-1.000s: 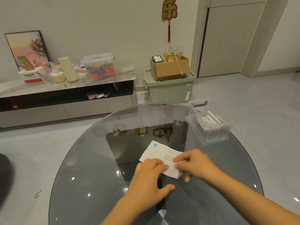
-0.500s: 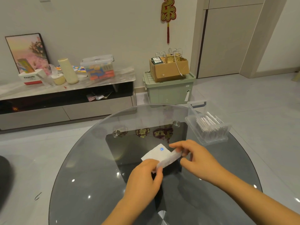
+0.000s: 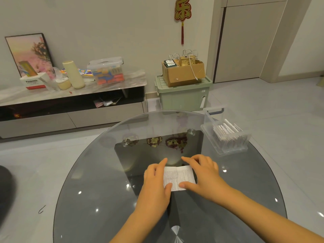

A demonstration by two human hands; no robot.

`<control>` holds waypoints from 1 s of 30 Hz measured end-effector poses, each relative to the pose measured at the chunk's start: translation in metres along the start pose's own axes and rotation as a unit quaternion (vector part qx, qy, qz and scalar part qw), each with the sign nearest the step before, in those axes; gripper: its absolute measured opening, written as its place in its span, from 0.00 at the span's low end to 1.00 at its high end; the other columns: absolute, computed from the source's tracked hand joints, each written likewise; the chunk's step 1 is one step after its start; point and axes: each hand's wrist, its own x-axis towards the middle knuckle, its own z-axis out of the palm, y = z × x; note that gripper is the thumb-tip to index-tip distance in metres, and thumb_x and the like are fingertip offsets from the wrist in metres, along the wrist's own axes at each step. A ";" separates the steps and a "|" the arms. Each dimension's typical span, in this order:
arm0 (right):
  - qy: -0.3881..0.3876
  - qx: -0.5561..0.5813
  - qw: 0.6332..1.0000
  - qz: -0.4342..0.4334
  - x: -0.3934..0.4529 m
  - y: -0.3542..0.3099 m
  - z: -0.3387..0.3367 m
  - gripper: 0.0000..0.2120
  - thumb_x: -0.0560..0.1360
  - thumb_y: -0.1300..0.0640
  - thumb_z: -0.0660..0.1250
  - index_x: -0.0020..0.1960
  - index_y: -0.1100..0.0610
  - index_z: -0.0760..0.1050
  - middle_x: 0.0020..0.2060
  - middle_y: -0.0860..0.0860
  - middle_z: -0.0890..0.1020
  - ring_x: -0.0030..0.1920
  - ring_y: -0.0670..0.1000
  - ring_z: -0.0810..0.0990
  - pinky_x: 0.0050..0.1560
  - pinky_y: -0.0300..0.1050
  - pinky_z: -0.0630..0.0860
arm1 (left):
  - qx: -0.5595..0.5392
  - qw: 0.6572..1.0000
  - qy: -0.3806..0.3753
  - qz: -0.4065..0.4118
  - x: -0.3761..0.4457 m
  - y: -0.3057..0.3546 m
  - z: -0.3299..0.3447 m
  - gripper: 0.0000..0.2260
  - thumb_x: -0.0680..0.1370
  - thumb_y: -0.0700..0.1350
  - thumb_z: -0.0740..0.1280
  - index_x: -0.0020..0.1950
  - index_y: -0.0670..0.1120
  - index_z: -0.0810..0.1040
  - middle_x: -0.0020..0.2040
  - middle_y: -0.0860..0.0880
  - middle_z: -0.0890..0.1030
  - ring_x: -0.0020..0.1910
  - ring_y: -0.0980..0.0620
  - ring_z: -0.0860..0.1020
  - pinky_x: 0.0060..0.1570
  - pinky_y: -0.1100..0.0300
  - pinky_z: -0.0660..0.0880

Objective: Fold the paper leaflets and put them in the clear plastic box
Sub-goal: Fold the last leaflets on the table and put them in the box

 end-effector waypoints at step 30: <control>-0.094 -0.035 0.983 -0.154 -0.007 0.003 -0.035 0.13 0.76 0.43 0.62 0.55 0.46 0.78 0.59 0.42 0.76 0.59 0.43 0.68 0.56 0.38 0.68 | 0.066 0.987 -0.081 0.118 0.001 -0.004 -0.019 0.13 0.80 0.57 0.57 0.49 0.55 0.80 0.51 0.60 0.70 0.54 0.65 0.63 0.58 0.65 0.62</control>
